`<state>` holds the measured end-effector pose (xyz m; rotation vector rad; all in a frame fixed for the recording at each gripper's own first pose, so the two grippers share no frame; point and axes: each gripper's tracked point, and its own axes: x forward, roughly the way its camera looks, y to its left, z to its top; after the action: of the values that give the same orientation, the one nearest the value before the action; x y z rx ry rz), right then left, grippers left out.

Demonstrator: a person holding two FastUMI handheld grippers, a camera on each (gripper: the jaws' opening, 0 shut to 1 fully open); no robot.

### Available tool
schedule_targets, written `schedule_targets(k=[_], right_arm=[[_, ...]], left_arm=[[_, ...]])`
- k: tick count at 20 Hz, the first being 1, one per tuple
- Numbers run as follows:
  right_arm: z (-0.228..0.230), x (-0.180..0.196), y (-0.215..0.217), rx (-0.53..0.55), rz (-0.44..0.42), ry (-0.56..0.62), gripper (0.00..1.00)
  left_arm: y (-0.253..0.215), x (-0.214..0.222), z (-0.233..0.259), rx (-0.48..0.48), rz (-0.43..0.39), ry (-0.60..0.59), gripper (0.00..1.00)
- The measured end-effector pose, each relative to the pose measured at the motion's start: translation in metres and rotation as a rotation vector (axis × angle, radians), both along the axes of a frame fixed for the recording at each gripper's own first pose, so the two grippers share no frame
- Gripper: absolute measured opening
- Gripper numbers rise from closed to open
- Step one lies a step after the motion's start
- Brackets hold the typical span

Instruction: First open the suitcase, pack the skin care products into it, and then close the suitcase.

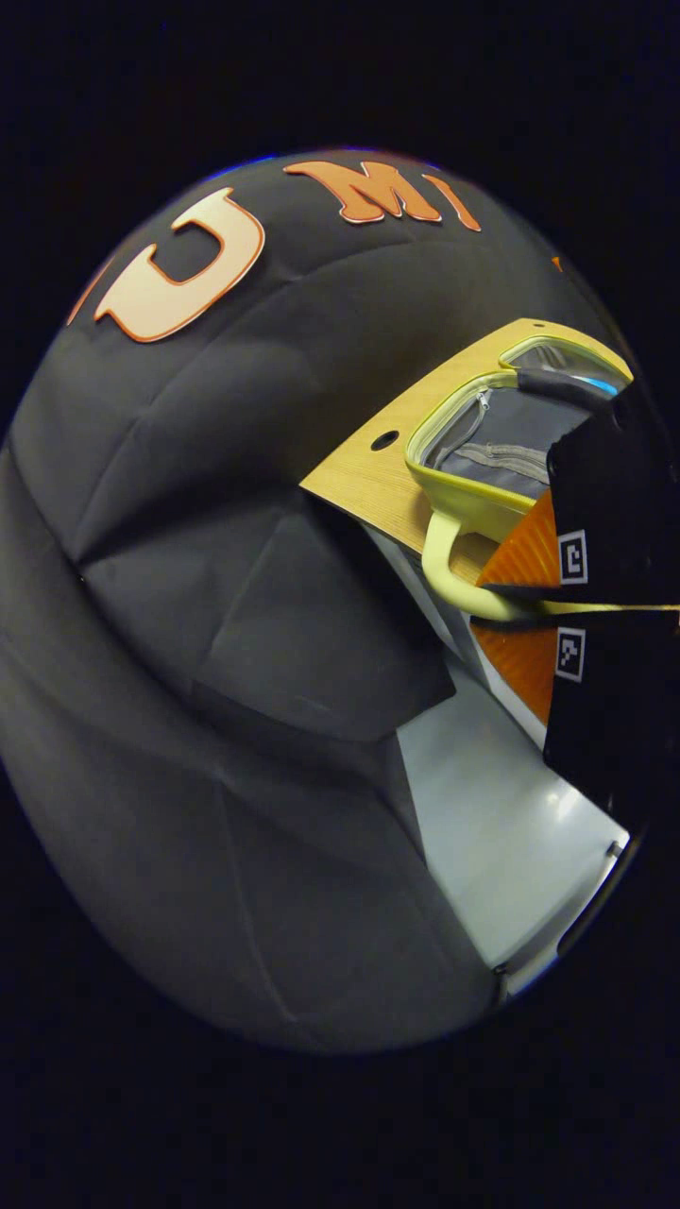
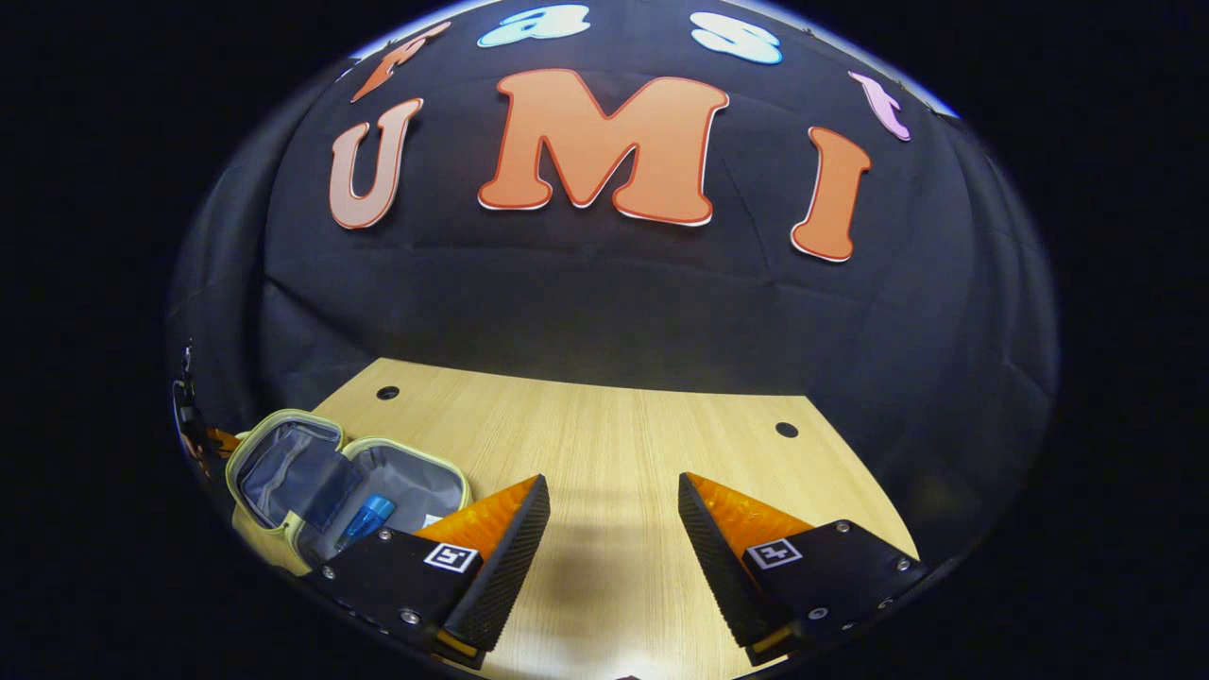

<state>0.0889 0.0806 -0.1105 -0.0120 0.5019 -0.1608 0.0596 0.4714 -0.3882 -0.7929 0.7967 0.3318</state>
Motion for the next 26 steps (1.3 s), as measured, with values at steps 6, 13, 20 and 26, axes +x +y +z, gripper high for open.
schedule_targets(k=[6,13,20,26], right_arm=[[0.033,-0.012,-0.039,-0.036,-0.050,-0.079,0.89],[0.070,-0.022,-0.071,-0.034,-0.032,-0.198,0.89],[0.101,-0.023,-0.084,-0.038,0.115,-0.302,0.90],[0.108,-0.031,-0.102,-0.030,0.136,-0.336,0.90]], left_arm=[[-0.005,0.010,0.078,0.187,-0.077,-0.054,0.02],[-0.046,0.019,0.187,0.311,-0.117,-0.207,0.02],[-0.109,0.028,0.258,0.394,-0.133,-0.277,0.02],[-0.181,0.031,0.304,0.437,-0.215,-0.337,0.02]])
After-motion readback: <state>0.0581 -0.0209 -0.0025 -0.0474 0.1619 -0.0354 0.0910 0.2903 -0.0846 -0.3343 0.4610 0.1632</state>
